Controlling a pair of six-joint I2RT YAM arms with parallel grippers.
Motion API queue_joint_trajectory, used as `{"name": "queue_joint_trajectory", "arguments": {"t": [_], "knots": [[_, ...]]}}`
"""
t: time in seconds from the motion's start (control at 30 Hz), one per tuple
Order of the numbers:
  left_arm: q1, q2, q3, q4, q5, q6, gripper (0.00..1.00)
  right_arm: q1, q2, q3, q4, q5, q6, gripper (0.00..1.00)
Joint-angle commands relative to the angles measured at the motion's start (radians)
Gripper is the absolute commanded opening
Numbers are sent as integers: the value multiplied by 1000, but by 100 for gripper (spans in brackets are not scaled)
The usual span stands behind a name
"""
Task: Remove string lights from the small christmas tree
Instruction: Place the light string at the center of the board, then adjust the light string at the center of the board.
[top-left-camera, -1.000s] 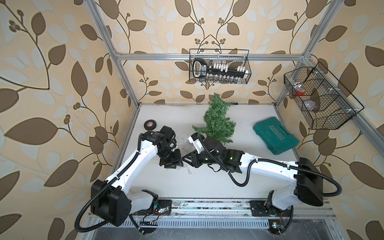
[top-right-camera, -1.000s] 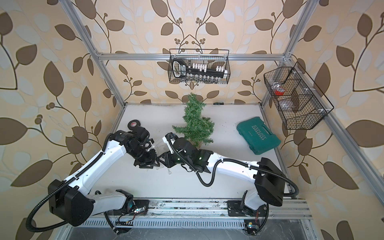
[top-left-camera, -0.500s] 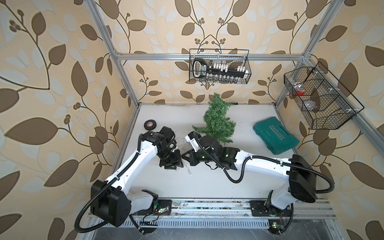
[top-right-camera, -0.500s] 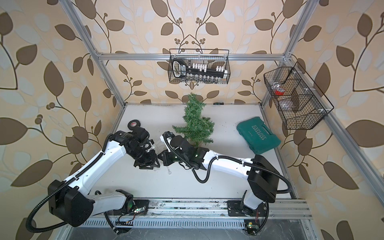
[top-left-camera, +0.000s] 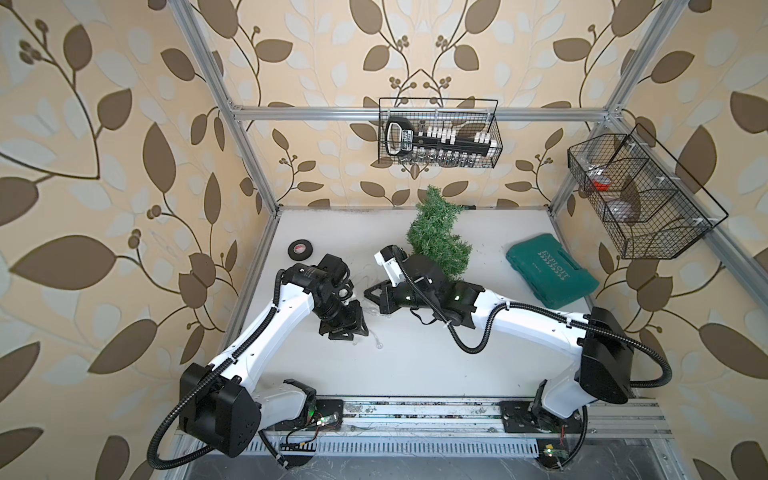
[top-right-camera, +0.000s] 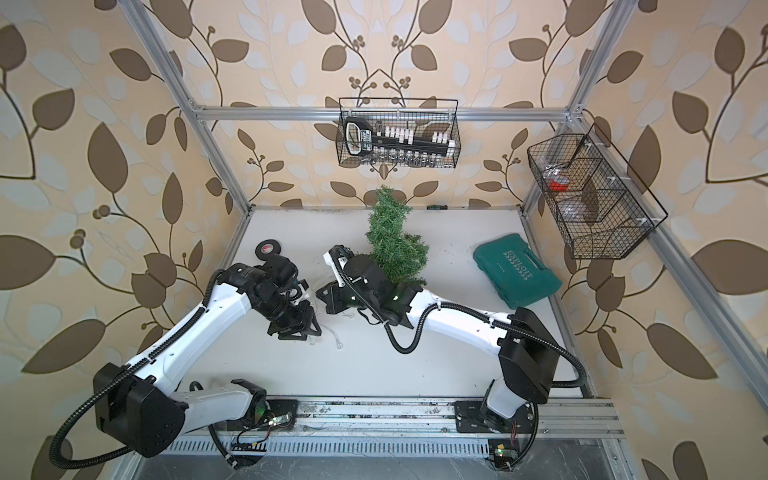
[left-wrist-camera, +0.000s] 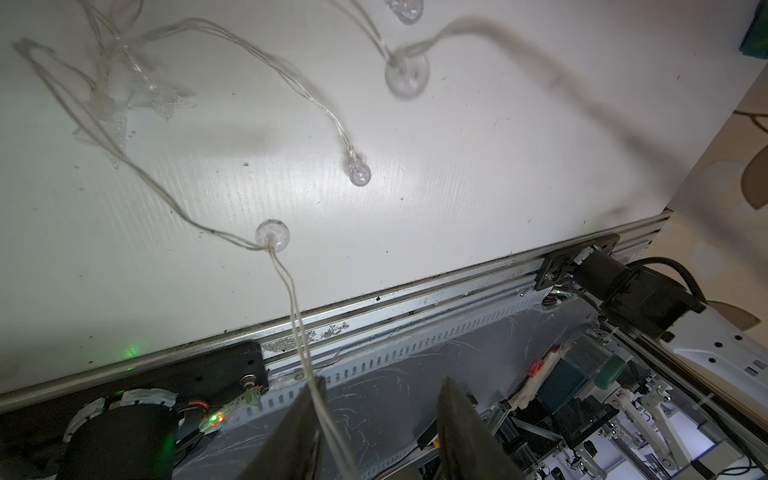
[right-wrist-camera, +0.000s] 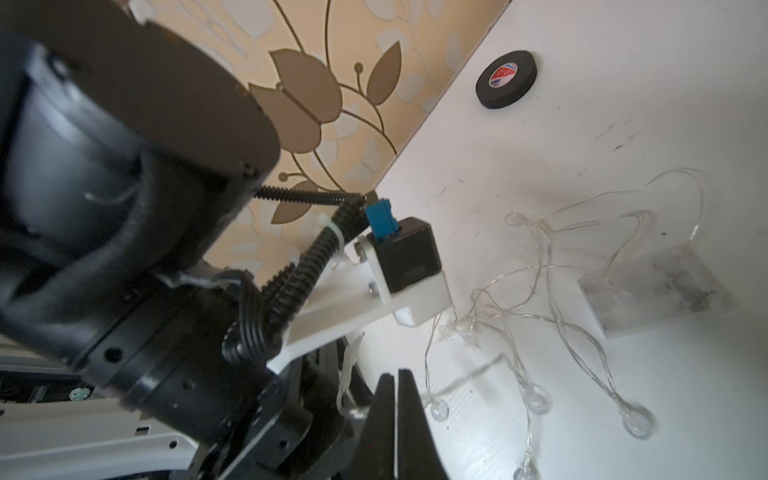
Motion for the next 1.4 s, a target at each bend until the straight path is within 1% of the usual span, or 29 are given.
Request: {"name": "queue_joint_trajectory", "arguments": {"t": [0.0, 0.17, 0.3, 0.33, 0.47, 0.6, 0.8, 0.9, 0.93, 1.0, 1.03, 1.07, 1.13, 1.2, 1.27, 1.37], "knots": [[-2, -31, 12, -15, 29, 22, 47, -18, 62, 65, -56, -11, 11, 0], [-2, -53, 25, -4, 26, 33, 49, -39, 131, 115, -98, -24, 32, 0], [-2, -54, 26, 0, 38, 34, 49, -41, 104, 102, -85, -45, 28, 0], [-1, -50, 28, -4, 41, 35, 48, -42, 87, 92, -86, -52, 23, 0], [10, -39, 52, -39, 28, 56, 48, -41, 6, 33, -95, -62, 7, 10], [27, -41, 70, -27, 1, 43, 47, -37, -76, -25, -105, -61, 15, 12], [28, -64, 33, 57, -66, -37, 41, -10, -220, -56, -190, -24, 7, 15], [27, -105, -22, 143, -72, -116, 40, -9, -318, -90, -274, 25, -4, 18], [22, -130, -58, 198, -61, -154, 39, -10, -370, -116, -306, 58, -7, 21], [-4, -193, -142, 323, -49, -236, 39, -14, -479, -178, -371, 140, -3, 35], [-24, -230, -186, 376, -69, -283, 39, -20, -543, -216, -406, 187, 8, 42], [-50, -261, -226, 423, -93, -327, 38, -32, -608, -258, -440, 225, 26, 46], [-116, -300, -293, 506, -134, -412, 38, -69, -727, -334, -490, 273, 67, 50], [-193, -307, -346, 579, -177, -472, 38, -115, -820, -400, -534, 289, 105, 52], [-280, -281, -375, 631, -232, -530, 38, -174, -900, -465, -576, 283, 142, 54], [-380, -215, -402, 712, -291, -569, 38, -253, -956, -524, -610, 240, 172, 55]]}}
